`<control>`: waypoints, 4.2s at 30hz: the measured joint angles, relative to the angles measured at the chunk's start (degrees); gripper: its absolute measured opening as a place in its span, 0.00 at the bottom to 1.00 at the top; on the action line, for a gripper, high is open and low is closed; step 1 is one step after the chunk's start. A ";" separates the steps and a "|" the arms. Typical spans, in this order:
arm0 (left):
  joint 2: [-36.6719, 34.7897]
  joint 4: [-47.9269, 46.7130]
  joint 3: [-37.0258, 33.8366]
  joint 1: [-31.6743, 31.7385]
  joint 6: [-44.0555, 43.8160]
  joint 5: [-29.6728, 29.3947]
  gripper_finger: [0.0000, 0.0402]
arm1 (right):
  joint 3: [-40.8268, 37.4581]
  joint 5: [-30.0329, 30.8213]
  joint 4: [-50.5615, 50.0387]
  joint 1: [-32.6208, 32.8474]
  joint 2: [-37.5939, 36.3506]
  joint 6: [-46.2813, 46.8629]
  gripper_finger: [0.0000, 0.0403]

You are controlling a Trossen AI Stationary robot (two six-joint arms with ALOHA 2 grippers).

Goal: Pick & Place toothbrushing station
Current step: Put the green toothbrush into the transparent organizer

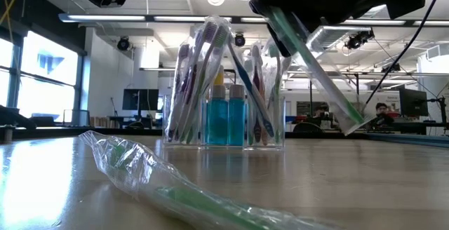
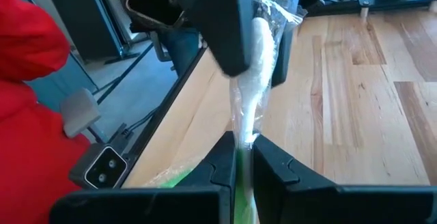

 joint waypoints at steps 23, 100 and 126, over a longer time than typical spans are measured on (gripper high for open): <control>-16.85 -36.71 0.00 9.83 -52.72 40.98 0.31 | 0.00 36.19 -33.37 13.81 -15.43 2.24 0.04; -38.03 41.36 -52.63 22.60 -96.02 52.08 0.31 | -19.78 30.17 50.32 -7.74 11.21 -8.66 0.06; -38.03 38.71 -52.61 22.58 -96.89 48.16 0.31 | -19.80 41.45 46.84 -1.52 10.54 -16.72 0.52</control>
